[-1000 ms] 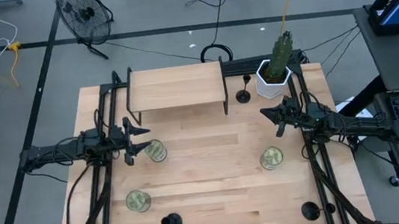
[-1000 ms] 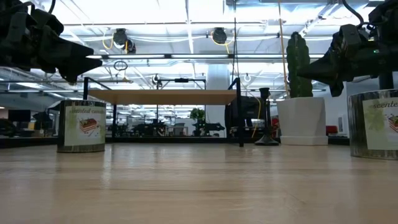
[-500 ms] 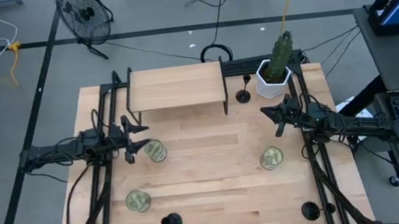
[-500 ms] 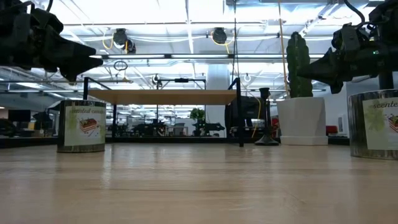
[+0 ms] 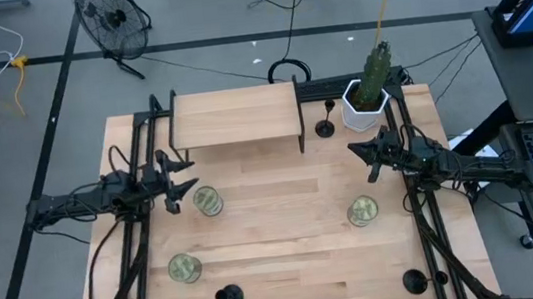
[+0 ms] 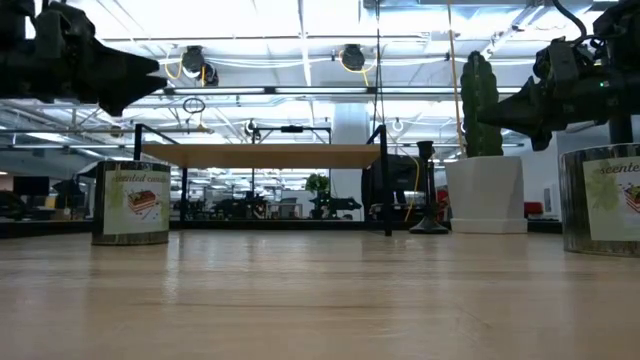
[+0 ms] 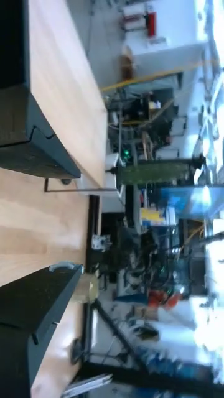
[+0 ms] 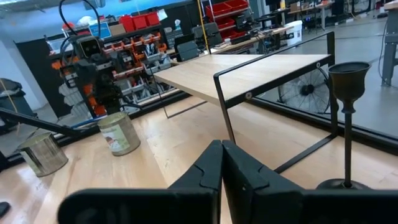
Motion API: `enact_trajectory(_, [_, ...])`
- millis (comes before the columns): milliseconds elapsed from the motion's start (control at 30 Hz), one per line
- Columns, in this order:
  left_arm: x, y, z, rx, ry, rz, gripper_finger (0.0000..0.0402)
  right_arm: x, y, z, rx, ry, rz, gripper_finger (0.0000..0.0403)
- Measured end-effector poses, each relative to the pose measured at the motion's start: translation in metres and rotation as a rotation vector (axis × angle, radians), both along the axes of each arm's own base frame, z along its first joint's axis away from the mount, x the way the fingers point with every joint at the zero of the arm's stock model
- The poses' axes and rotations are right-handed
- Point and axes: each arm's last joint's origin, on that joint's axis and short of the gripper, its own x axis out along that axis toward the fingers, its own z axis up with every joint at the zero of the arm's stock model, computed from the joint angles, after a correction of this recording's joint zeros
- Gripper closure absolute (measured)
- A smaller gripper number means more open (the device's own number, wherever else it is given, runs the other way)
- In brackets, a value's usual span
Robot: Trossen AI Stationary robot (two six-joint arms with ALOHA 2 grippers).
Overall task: Pick & Place candle stick holders
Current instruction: Put the top green scented candle on the shelf
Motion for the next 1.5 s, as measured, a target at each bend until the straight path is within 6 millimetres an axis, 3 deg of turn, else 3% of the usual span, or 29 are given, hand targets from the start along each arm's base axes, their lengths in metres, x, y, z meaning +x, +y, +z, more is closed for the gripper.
enact_trajectory(167, [0.000, -0.005, 0.002, 0.195, 0.053, -0.110, 0.0163, 0.000, 0.000, 0.000, -0.022, 0.009, 0.000, 0.0399])
enact_trajectory(300, [-0.005, -0.004, 0.019, 0.153, 0.084, -0.098, 0.0163, 0.000, 0.000, 0.000, -0.025, 0.010, 0.000, 0.0399])
enact_trajectory(433, [-0.010, -0.004, 0.044, 0.104, 0.221, -0.102, 0.0163, 0.000, 0.000, 0.000, -0.025, 0.011, 0.000, 0.0399])
enact_trajectory(667, [0.000, -0.004, 0.079, -0.144, 0.545, -0.073, 0.0163, 0.000, 0.000, 0.000, -0.025, 0.011, 0.000, 0.0399])
enact_trajectory(800, [0.015, -0.003, 0.086, -0.287, 0.676, -0.035, 0.0163, 0.000, 0.000, 0.000, -0.025, 0.011, 0.000, 0.0399])
enact_trajectory(1133, [0.049, -0.002, 0.097, -0.586, 0.504, 0.013, 0.0163, 0.000, 0.000, 0.000, -0.025, 0.011, 0.000, 0.0399])
enact_trajectory(1333, [0.042, 0.002, 0.084, -0.937, 0.582, 0.125, 0.0163, 0.000, 0.000, 0.000, -0.025, 0.011, 0.000, 0.0399])
enact_trajectory(1500, [0.048, -0.002, 0.083, -1.014, 0.659, 0.116, 0.0163, 0.000, 0.000, 0.000, -0.025, 0.011, -0.003, 0.0399])
